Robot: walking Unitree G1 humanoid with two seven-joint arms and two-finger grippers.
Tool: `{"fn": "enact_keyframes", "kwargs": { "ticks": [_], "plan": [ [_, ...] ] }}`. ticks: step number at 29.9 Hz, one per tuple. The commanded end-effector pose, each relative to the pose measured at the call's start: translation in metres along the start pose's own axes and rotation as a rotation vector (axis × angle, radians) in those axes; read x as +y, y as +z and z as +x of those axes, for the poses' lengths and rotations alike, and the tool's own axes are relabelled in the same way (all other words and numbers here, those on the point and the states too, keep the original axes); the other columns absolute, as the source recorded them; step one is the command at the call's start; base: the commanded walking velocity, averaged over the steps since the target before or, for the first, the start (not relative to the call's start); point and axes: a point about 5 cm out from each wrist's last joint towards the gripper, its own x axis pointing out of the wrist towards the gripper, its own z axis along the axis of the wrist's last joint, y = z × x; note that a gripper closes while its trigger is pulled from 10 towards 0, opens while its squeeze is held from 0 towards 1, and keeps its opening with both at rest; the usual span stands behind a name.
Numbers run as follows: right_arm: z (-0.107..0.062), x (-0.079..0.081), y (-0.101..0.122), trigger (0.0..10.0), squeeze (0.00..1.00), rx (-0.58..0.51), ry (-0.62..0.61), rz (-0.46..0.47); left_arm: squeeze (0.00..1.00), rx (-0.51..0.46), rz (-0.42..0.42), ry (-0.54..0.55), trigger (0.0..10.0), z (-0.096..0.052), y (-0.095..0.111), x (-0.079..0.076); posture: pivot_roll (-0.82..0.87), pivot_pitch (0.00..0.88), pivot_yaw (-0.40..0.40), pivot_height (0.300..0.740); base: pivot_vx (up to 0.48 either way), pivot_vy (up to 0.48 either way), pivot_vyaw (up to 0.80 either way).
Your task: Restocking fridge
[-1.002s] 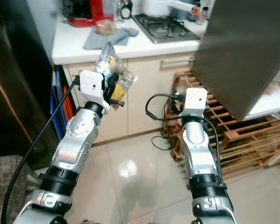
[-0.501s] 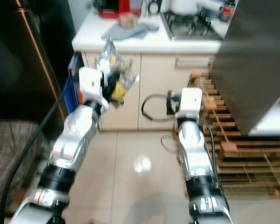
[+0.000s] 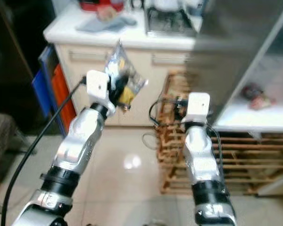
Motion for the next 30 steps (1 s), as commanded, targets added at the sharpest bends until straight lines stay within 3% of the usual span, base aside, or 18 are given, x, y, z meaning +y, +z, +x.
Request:
{"fn": "enact_keyframes", "kwargs": {
  "ticks": [1, 17, 27, 30],
  "plan": [
    [0.0005, -0.0071, 0.0030, 10.0, 0.00, -0.011, -0.013, -0.017, 0.00, -0.071, -0.003, -0.029, 10.0, 0.0013, 0.0145, -0.0064, -0.12, 0.000, 0.014, 0.740, 0.000, -0.480, 0.00],
    [-0.0037, -0.0148, 0.0051, 10.0, 0.00, -0.021, -0.065, 0.027, 0.00, -0.072, 0.014, -0.065, 10.0, 0.0047, 0.0167, -0.0141, -0.14, 0.000, 0.032, 0.740, 0.000, -0.480, 0.00],
    [-0.0044, -0.0135, 0.0057, 10.0, 0.00, -0.027, -0.063, 0.018, 0.00, -0.050, 0.019, -0.049, 10.0, 0.0092, 0.0127, -0.0111, -0.15, 0.000, 0.034, 0.740, 0.000, -0.478, 0.00],
    [-0.0044, -0.0118, 0.0071, 10.0, 0.00, -0.030, -0.058, 0.018, 0.00, -0.059, 0.021, -0.058, 10.0, 0.0094, 0.0129, -0.0125, -0.15, 0.000, 0.033, 0.740, 0.000, -0.094, 0.00]
  ]
}}
